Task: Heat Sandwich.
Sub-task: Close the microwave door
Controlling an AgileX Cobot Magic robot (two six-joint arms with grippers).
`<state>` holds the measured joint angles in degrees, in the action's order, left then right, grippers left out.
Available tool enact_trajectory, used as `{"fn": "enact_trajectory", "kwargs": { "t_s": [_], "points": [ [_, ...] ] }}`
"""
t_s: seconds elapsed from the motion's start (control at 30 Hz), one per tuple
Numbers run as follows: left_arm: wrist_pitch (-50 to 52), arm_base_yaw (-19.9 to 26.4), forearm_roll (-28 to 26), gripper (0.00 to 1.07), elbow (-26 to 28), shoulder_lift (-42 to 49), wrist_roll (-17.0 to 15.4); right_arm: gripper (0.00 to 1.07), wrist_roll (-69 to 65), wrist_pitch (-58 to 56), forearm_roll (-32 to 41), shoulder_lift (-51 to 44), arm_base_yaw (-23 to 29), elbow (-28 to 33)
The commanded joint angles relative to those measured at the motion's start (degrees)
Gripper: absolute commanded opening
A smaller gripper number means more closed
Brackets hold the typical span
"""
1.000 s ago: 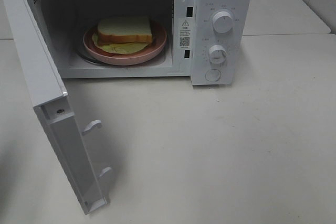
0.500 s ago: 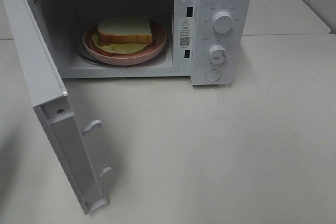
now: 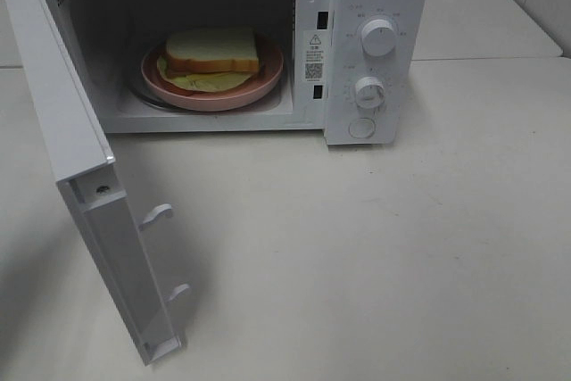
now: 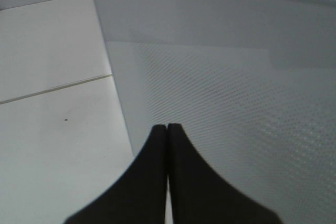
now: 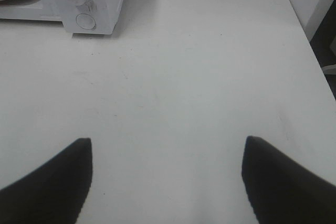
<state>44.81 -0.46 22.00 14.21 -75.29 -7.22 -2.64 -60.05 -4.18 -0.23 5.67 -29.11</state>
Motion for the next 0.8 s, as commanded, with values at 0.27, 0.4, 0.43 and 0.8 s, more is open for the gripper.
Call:
{"fn": "enact_trajectory", "kwargs": {
  "t_s": [0.27,0.4,0.43,0.8],
  "points": [
    [6.0,-2.1,5.8,0.0,4.7,-6.8,-5.4,0.76,-0.2,0.7,-0.1,-1.5,-0.4,0.1],
    [6.0,-5.6,4.7,0.0,6.5,-9.1,-4.9,0.76,-0.2,0.7,-0.1,-1.5,-0.4,0.1],
    [6.0,-6.5,4.0,0.0,6.9,-9.5,-4.5,0.76,-0.2,0.7,-0.1,-1.5,-0.4,0.1],
    [5.5,-17.4,-9.5,0.0,12.6,-13.8,0.8,0.76,-0.2,0.7,-0.1,-1.5,-0.4,0.1]
  ]
}}
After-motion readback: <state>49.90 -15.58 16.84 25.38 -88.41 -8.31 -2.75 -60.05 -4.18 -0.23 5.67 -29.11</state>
